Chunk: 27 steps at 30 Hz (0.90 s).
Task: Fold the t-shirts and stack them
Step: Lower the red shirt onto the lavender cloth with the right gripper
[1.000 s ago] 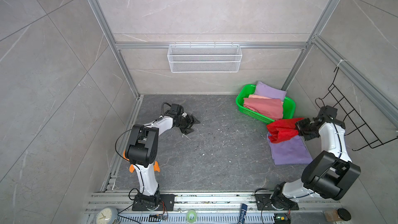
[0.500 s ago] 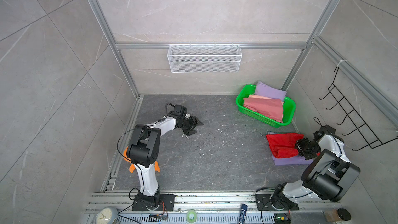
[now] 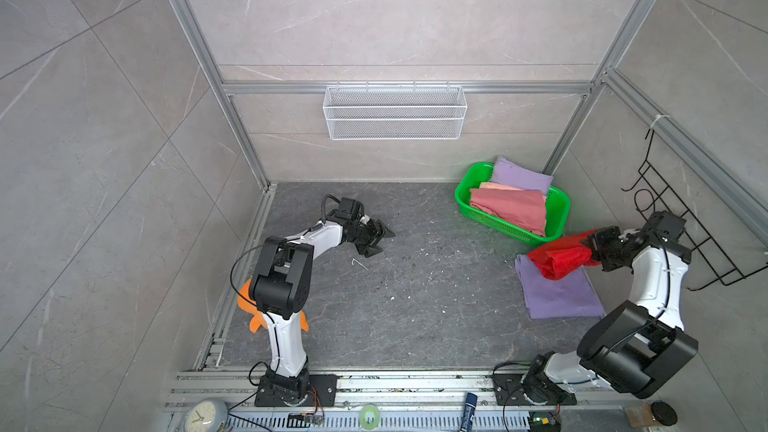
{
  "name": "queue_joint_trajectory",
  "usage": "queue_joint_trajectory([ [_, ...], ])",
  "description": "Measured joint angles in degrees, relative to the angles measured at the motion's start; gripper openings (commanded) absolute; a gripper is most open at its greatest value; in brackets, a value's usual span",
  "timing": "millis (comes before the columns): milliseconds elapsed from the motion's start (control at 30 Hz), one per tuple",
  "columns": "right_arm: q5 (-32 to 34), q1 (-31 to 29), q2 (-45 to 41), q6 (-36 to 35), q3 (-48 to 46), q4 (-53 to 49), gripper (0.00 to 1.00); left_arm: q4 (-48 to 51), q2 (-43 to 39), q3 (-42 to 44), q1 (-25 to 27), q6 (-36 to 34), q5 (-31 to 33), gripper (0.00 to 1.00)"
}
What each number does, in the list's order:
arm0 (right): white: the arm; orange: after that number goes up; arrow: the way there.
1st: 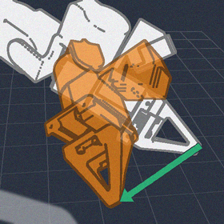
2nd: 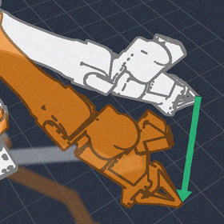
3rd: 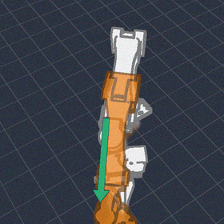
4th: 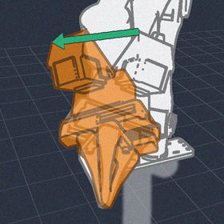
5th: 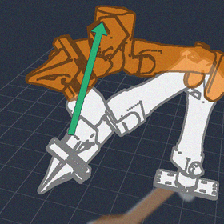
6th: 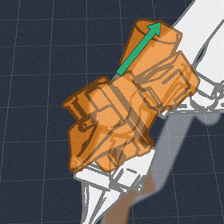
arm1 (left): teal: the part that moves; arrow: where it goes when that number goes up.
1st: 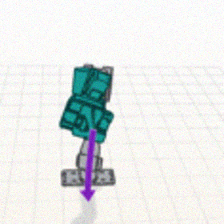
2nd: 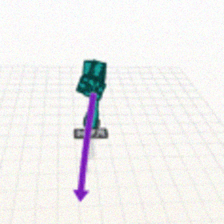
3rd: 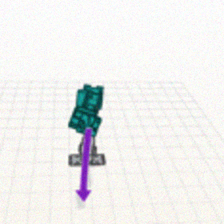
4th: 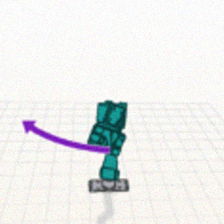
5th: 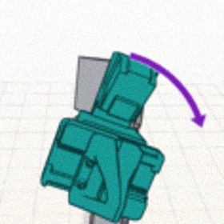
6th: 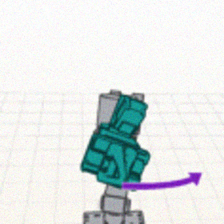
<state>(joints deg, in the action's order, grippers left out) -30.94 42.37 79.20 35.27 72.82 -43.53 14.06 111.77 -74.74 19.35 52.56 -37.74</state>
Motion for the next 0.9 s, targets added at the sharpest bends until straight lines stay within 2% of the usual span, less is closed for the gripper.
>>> queue_joint_trajectory([
  [67,-0.9,0.5,-3.1,-0.5,-3.3,2.6,0.12,-0.8,0.9,-0.5,0.5,0.4,0.0,0.72],
  [133,-1.0,1.5,-4.7,-0.9,-9.1,5.3,0.24,-1.4,1.9,-0.5,1.4,0.8,-0.1,0.73],
  [267,1.4,3.0,-1.6,-3.5,-21.6,11.8,0.42,-1.5,3.4,-0.5,3.2,1.4,-0.2,0.72],
  [300,2.7,3.2,-0.8,-4.5,-23.1,13.4,0.44,-1.6,3.5,-0.5,3.5,1.5,-0.2,0.72],
  [400,4.6,3.7,0.0,-5.1,-23.4,16.5,0.46,-1.7,3.5,-0.5,4.3,1.5,-0.4,0.72],
  [600,9.8,3.7,0.4,-5.4,-23.4,16.1,0.47,-1.9,3.5,-0.5,4.5,1.7,-0.3,0.72],
  [700,12.2,3.7,1.8,-6.2,-22.3,14.7,0.55,-1.9,3.5,-0.5,4.5,1.7,-0.3,0.72],
  [733,12.9,3.7,2.3,-6.3,-21.9,14.5,0.66,-1.9,3.5,-0.5,4.5,1.7,-0.3,0.72],
  [900,18.2,3.7,2.7,-7.2,-21.0,11.4,0.76,-1.9,3.5,-0.6,4.5,1.7,-0.3,0.72],
])
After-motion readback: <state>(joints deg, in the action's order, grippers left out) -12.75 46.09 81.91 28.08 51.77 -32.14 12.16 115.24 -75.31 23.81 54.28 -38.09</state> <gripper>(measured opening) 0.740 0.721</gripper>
